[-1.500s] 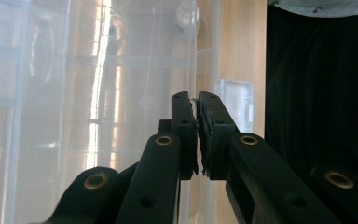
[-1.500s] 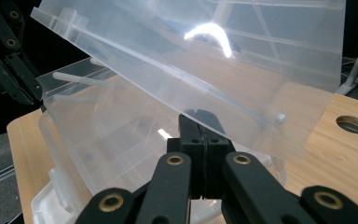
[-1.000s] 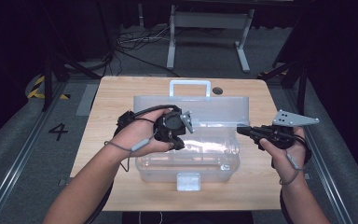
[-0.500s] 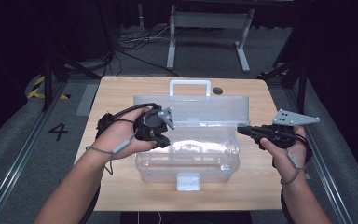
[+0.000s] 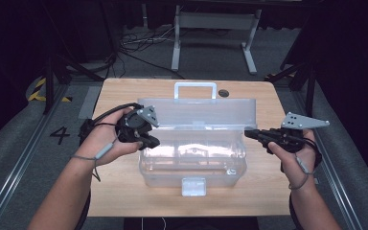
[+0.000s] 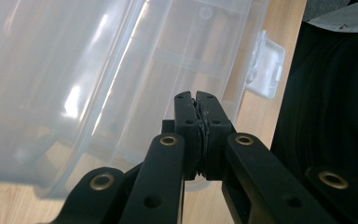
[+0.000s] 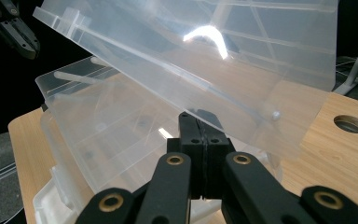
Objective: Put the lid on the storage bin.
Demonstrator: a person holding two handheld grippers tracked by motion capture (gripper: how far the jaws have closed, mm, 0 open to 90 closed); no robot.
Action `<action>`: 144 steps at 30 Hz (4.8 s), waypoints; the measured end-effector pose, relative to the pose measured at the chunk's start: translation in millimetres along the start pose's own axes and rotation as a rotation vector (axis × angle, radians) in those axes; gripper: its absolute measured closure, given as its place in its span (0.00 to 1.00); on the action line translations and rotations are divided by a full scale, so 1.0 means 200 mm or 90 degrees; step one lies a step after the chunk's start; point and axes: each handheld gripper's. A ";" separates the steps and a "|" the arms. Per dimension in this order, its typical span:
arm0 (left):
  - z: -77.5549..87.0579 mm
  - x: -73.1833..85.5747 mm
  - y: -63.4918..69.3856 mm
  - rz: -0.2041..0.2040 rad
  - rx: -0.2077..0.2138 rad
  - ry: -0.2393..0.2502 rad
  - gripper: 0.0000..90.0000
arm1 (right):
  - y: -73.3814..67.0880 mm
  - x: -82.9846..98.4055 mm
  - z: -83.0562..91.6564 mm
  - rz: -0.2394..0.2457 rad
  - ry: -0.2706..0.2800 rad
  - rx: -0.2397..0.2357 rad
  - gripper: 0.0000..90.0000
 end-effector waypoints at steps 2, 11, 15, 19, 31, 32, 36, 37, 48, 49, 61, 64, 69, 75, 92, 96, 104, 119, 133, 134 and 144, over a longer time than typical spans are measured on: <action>0.00 0.01 -0.01 0.005 0.000 0.001 0.97 | 0.00 0.00 0.00 0.000 0.000 -0.001 1.00; 0.04 0.13 -0.07 0.055 -0.005 0.014 0.96 | 0.00 0.00 0.01 0.001 0.003 0.004 1.00; 0.04 0.21 -0.13 0.106 -0.008 0.046 0.95 | 0.00 0.00 0.01 -0.001 0.002 0.005 1.00; 0.04 0.27 -0.17 0.143 -0.007 0.065 0.96 | -0.01 0.00 0.00 -0.001 0.002 0.007 1.00; -0.01 0.43 -0.26 0.232 -0.077 0.089 0.92 | -0.01 0.00 0.00 0.000 -0.001 0.002 1.00; -0.01 0.43 -0.26 0.232 -0.077 0.089 0.92 | -0.01 0.00 0.00 0.000 -0.001 0.002 1.00; -0.05 0.47 -0.28 0.263 -0.100 0.087 0.90 | -0.01 0.00 0.00 -0.001 -0.006 0.000 1.00; -0.06 0.49 -0.29 0.270 -0.100 0.091 0.90 | -0.01 0.00 0.00 0.001 -0.006 0.001 1.00; -0.13 0.59 -0.33 0.323 -0.114 0.114 0.82 | -0.01 0.01 0.00 0.002 -0.016 0.010 1.00; -0.13 0.59 -0.33 0.327 -0.121 0.110 0.79 | -0.01 0.01 0.00 0.002 -0.018 0.008 1.00; -0.18 0.65 -0.37 0.343 -0.157 0.086 0.60 | -0.02 0.02 0.01 -0.001 -0.030 0.001 1.00; -0.19 0.66 -0.38 0.343 -0.157 0.088 0.57 | -0.02 0.02 0.01 0.002 -0.044 -0.002 1.00; -0.20 0.68 -0.39 0.346 -0.153 0.076 0.55 | -0.03 0.02 0.02 0.008 -0.071 -0.007 1.00; -0.21 0.68 -0.38 0.347 -0.157 0.075 0.54 | -0.03 0.03 0.02 -0.001 -0.094 -0.016 1.00; -0.24 0.68 -0.38 0.344 -0.147 0.065 0.49 | -0.04 0.04 0.01 0.006 -0.157 -0.025 1.00; -0.25 0.69 -0.39 0.349 -0.149 0.062 0.47 | -0.04 0.04 0.01 0.011 -0.168 -0.028 1.00; -0.27 0.69 -0.39 0.341 -0.118 0.057 0.46 | -0.05 0.05 0.01 0.019 -0.188 -0.034 0.99; -0.30 0.67 -0.42 0.335 -0.117 0.049 0.44 | -0.06 0.07 0.02 0.035 -0.217 -0.026 0.98; -0.32 0.65 -0.42 0.331 -0.111 0.046 0.44 | -0.09 0.09 0.01 0.057 -0.282 -0.026 0.98; -0.32 0.65 -0.42 0.331 -0.112 0.046 0.44 | -0.09 0.09 0.01 0.059 -0.287 -0.026 0.98; -0.32 0.65 -0.42 0.329 -0.112 0.042 0.44 | -0.10 0.09 0.00 0.071 -0.315 -0.036 0.96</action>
Point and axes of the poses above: each handheld gripper's, and its own axes: z roughly backward along the jaws, x roughly out of its underside, y roughly to its right, and after that the axes turned 1 degree about x, right-handed
